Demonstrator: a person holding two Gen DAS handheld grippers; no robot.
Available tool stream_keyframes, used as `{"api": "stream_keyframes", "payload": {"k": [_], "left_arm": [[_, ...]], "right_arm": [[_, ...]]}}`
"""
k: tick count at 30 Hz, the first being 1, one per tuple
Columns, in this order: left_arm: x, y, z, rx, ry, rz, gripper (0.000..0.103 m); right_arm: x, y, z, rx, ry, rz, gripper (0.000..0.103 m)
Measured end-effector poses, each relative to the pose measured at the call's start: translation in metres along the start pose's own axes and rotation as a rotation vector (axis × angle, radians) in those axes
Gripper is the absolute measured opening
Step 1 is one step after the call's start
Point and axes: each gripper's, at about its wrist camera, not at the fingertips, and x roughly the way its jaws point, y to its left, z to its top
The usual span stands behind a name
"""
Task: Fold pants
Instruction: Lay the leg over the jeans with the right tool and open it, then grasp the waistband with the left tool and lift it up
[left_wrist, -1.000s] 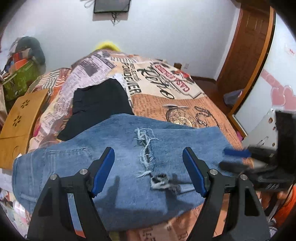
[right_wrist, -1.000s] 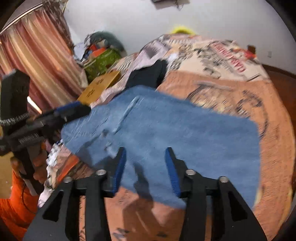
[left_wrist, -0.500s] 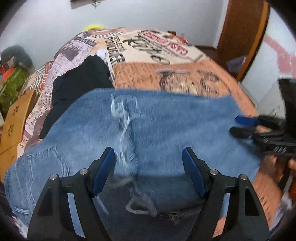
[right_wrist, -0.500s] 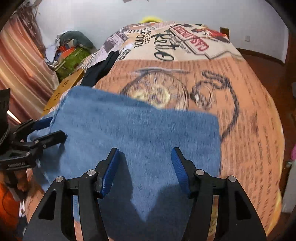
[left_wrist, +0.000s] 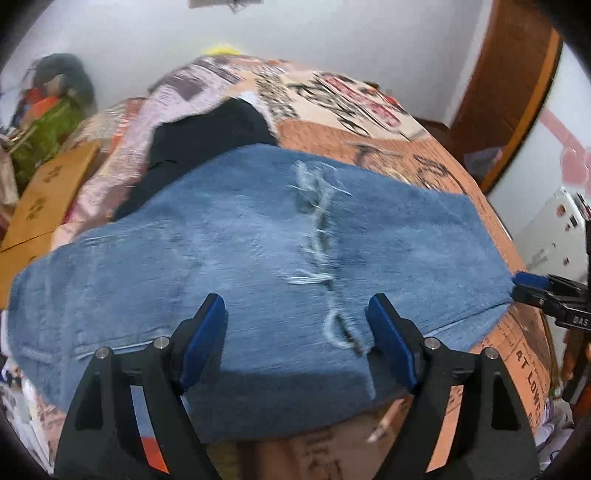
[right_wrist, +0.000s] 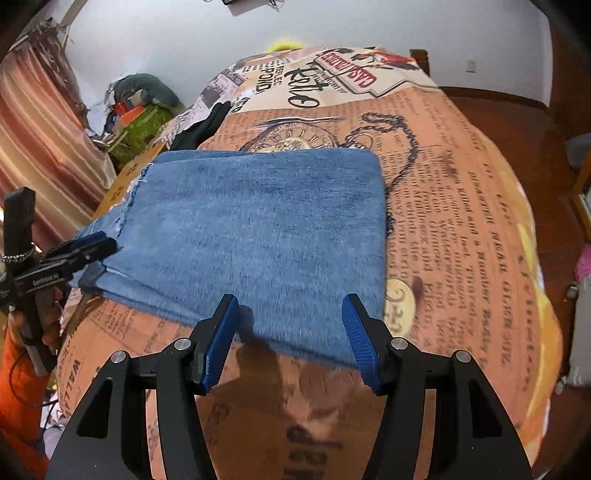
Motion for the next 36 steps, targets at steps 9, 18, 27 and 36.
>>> {"api": "stream_keyframes", "payload": {"k": [9,18,27,36], "left_arm": [[-0.071,0.081,-0.009,-0.162,-0.151,0.122,0.080],[-0.089,0.154,-0.059,-0.275,-0.142,0.186,0.081],[-0.058,0.192,-0.099,-0.435,-0.047,0.039,0.081],[-0.033,0.209,-0.128,-0.680,0.008,-0.157,0.080]], "right_arm": [[-0.030,0.055,0.044,-0.126,-0.125,0.008,0.055],[-0.006,0.113,0.057,-0.208,-0.140,0.064,0.058],[0.046,0.129,0.042,-0.191,0.004,0.064,0.058],[0.056,0.127,0.030,-0.179,0.036,0.057,0.060]]}}
